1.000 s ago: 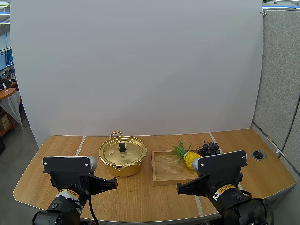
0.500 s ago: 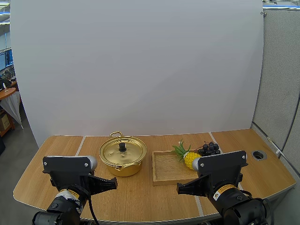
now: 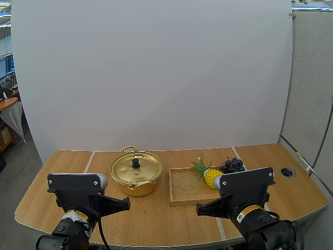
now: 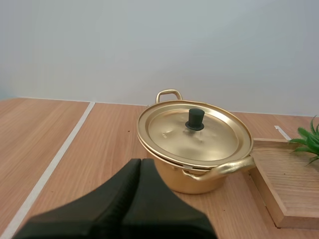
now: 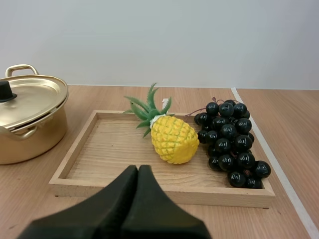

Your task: Open the pot, put the pineapple inside, and close it

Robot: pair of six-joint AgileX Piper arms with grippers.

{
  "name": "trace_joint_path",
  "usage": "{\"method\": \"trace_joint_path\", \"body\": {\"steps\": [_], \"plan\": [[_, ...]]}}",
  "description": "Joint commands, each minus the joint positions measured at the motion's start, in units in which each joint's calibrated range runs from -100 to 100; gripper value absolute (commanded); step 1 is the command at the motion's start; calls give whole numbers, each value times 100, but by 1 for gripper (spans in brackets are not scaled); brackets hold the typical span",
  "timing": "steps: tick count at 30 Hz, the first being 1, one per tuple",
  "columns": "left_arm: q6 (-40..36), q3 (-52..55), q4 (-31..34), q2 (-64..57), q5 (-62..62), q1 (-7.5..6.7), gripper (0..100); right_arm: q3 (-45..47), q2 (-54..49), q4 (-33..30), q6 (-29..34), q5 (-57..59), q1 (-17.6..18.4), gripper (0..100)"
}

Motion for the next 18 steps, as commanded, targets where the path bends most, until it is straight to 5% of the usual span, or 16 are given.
{"method": "trace_joint_path", "body": {"steps": [1, 18], "plan": [[-74, 14, 38, -6, -9, 4, 0, 19, -34, -39, -61, -109, -22, 0], [17, 0, 64, -6, -6, 4, 0, 19, -34, 11, -61, -109, -22, 0]]}}
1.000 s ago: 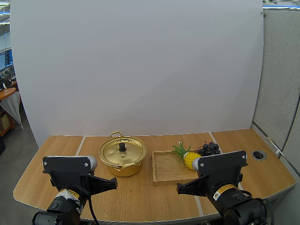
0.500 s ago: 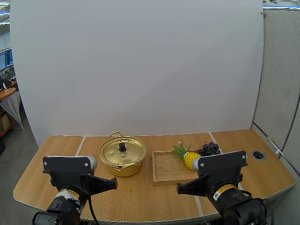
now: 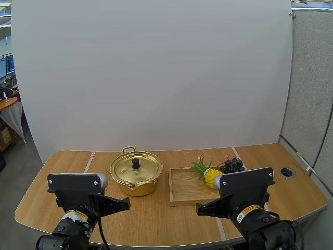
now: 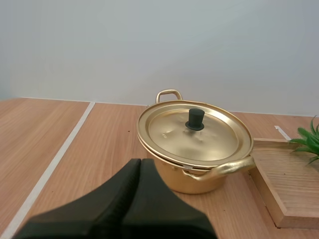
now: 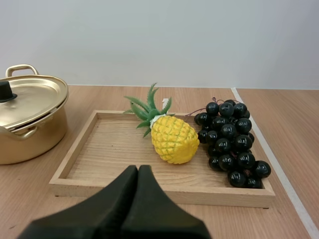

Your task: Open the pot, put the pineapple inside, and close it

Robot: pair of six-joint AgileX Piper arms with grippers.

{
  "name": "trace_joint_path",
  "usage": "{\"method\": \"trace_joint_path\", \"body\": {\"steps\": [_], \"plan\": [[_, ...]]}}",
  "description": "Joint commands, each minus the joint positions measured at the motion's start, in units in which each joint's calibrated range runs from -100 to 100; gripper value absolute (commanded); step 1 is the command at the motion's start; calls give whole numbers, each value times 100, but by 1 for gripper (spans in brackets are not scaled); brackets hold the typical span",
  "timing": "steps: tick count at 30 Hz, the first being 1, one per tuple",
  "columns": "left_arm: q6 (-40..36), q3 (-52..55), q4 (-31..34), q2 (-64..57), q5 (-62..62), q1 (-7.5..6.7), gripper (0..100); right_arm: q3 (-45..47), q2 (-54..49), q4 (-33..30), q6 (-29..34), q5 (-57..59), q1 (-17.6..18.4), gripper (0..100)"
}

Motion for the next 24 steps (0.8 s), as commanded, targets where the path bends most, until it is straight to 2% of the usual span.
{"method": "trace_joint_path", "body": {"steps": [1, 9, 16, 24], "plan": [[82, -80, 87, -6, -6, 4, 0, 19, -34, -15, -70, -91, -22, 0], [180, -1232, 143, -6, -6, 4, 0, -1100, -34, -26, -70, 410, -22, 0], [183, -2825, 304, -6, 78, 4, 0, -2666, -34, -2, -70, 1429, -22, 0], [183, -4380, 495, -6, 1780, 4, 0, -4062, -34, -2, -70, 2960, -22, 0]]}}
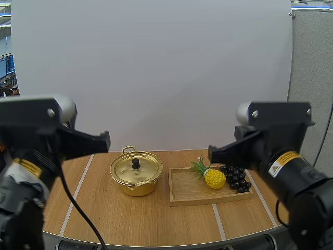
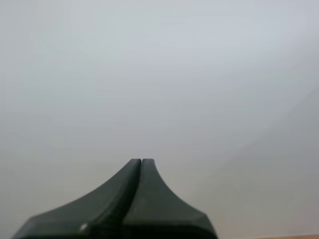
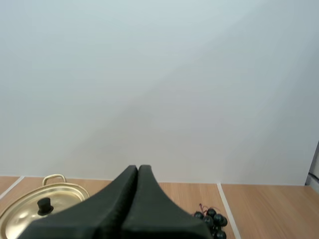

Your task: Open the pot, put the pineapple inside, and close it

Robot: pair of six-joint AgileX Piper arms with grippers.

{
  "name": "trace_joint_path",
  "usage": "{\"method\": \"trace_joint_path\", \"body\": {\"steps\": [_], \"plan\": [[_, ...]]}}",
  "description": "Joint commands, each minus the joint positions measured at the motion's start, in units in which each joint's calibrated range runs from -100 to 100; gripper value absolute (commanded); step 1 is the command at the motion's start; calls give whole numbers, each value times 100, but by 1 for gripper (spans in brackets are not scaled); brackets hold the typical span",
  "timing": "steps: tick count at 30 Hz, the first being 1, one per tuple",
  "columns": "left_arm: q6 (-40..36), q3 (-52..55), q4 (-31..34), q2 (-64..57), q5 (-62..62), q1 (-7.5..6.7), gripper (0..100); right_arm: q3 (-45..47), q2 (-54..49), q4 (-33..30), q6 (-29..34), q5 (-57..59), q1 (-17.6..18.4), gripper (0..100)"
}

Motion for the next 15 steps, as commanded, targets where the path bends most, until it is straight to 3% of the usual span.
{"method": "trace_joint_path", "body": {"steps": [1, 9, 15], "plan": [[9, -967, 65, 0, 1285, 4, 0, -850, -11, -2, -62, 1212, -22, 0], [9, -1158, 55, 42, 1661, 4, 0, -1220, -11, -2, -62, 1434, -22, 0], [9, -1158, 55, 1067, 1760, 4, 0, -1220, 672, -2, -62, 1671, -22, 0]]}}
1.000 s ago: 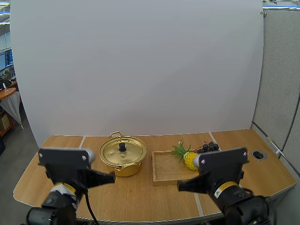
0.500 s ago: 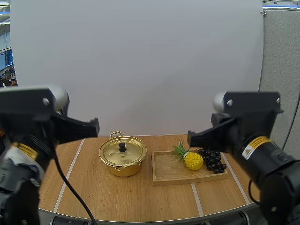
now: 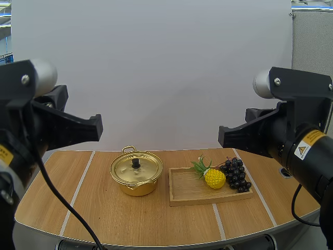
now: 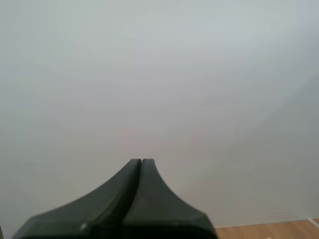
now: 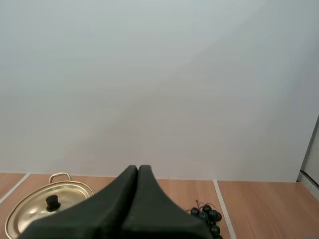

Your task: Open the pot, put the pineapple inside, and close it

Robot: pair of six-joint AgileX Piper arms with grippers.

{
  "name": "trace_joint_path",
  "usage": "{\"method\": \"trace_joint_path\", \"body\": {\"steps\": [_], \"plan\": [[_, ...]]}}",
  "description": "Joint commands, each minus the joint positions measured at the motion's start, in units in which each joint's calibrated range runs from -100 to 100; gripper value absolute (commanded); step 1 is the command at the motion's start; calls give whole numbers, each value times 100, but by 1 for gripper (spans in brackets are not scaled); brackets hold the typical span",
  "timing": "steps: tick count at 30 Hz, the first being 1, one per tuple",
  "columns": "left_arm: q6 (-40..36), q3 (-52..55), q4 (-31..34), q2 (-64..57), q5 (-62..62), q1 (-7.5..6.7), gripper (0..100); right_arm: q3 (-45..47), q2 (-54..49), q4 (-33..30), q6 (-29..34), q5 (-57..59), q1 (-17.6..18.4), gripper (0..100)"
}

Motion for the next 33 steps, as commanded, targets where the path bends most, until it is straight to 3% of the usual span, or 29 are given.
{"method": "trace_joint_path", "body": {"steps": [1, 14, 24, 28, 31, 33], "plan": [[9, -47, 19, 1299, 272, 4, 0, -73, 845, -2, -50, 293, -22, 0], [9, -47, 19, 3679, 272, 4, 0, -73, 2905, -37, -50, 868, -22, 0], [9, -47, 19, 4431, 379, 4, 0, -73, 3272, -37, -39, 905, -22, 0], [9, -47, 84, 4539, 436, 4, 13, -73, 3272, -37, 138, 905, -22, 0], [9, -47, 107, 4603, 526, 4, 36, -73, 3272, -37, 274, 905, -22, 27], [18, -47, 107, 4653, 564, 4, 58, -73, 3272, -37, 274, 905, -22, 54]]}}
